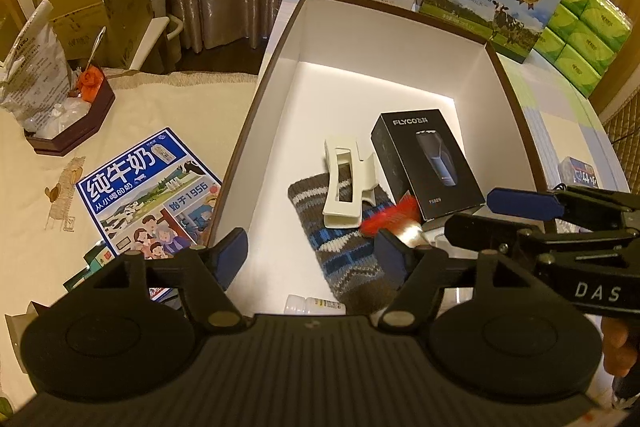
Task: Organize objects
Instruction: 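Open both grippers to drop the pill bottle and candy packet into the shoebox, then withdraw both grippers from the shoebox back over the table items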
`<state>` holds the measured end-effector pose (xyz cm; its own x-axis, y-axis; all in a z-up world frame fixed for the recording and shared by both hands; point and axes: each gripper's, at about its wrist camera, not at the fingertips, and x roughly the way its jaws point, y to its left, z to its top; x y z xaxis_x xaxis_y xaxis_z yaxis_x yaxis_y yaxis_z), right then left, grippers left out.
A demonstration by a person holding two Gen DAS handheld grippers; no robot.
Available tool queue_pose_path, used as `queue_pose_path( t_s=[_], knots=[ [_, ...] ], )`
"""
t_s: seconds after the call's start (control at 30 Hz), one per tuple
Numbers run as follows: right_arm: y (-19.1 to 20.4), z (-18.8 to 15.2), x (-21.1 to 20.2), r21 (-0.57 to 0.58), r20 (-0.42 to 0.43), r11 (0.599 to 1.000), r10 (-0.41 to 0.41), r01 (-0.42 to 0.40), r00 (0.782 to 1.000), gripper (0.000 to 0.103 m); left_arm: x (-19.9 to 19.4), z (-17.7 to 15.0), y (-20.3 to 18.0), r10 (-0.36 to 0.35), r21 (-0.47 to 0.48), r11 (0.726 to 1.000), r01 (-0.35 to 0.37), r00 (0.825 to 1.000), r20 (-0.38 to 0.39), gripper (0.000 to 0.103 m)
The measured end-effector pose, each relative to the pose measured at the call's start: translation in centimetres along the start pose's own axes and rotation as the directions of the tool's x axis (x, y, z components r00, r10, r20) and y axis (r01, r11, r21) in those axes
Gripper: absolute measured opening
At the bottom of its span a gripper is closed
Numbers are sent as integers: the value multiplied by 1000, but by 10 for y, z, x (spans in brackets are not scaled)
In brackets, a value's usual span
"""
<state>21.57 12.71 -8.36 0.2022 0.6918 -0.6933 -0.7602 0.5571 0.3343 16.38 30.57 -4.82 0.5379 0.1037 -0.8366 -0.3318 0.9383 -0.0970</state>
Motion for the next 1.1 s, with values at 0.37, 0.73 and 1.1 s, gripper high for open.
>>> queue_pose_path(
  t_s=[0.37,0.73,1.1],
  knots=[
    [0,-5,-13,3,14,1000,-25,25,1000,71,-11,-2,-1,4,-2,1000,-4,1000,18,76],
    [-1,-11,-26,17,29,999,-36,35,999,75,-21,-6,-6,-9,6,1000,9,999,34,76],
    [-7,-21,-48,43,54,998,-42,40,998,75,-34,-11,-23,-30,27,999,29,998,53,76]
  ],
)
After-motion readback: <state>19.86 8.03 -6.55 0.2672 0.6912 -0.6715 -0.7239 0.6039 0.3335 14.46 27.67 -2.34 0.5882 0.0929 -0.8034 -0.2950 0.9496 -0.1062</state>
